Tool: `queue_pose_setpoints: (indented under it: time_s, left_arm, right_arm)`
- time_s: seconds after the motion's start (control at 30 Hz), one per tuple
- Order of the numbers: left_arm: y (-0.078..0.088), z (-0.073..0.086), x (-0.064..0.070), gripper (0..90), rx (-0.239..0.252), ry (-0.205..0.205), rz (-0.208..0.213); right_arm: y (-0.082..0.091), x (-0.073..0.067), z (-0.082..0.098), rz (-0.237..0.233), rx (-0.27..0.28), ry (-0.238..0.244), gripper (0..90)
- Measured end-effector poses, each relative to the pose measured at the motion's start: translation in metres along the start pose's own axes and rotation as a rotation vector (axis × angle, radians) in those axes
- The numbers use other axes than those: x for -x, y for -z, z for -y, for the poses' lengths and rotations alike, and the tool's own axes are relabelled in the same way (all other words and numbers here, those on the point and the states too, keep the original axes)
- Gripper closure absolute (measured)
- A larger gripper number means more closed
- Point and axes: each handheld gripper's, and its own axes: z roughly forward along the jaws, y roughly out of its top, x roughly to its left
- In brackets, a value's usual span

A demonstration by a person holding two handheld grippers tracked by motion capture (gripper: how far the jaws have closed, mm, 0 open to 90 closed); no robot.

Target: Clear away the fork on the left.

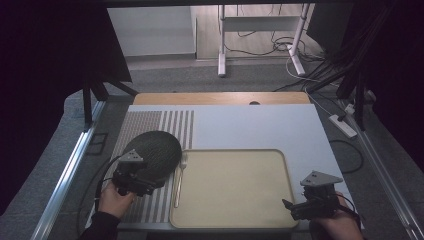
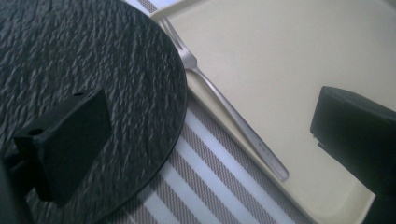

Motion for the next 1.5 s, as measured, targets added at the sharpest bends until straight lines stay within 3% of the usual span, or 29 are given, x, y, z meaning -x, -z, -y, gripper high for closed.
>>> queue_pose_setpoints:
  time_s: [0.47, 0.9, 1.2, 1.5]
  left_arm:
    - [0.023, 0.026, -0.003, 0.0, 0.015, 0.071, -0.007]
    - [0.042, 0.049, -0.005, 0.1, 0.016, 0.113, -0.054]
    - [0.053, 0.057, -0.002, 0.1, 0.031, 0.124, -0.096]
    - [0.057, 0.062, 0.001, 0.1, 0.011, 0.136, -0.118]
  right_arm:
    - [0.0, 0.0, 0.0, 0.004, 0.001, -0.008, 0.0]
    - [0.0, 0.001, 0.0, 0.005, -0.001, -0.011, 0.0]
    - [0.0, 0.001, 0.0, 0.009, -0.002, -0.013, 0.0]
    - [0.0, 0.001, 0.0, 0.008, -0.002, -0.016, 0.0]
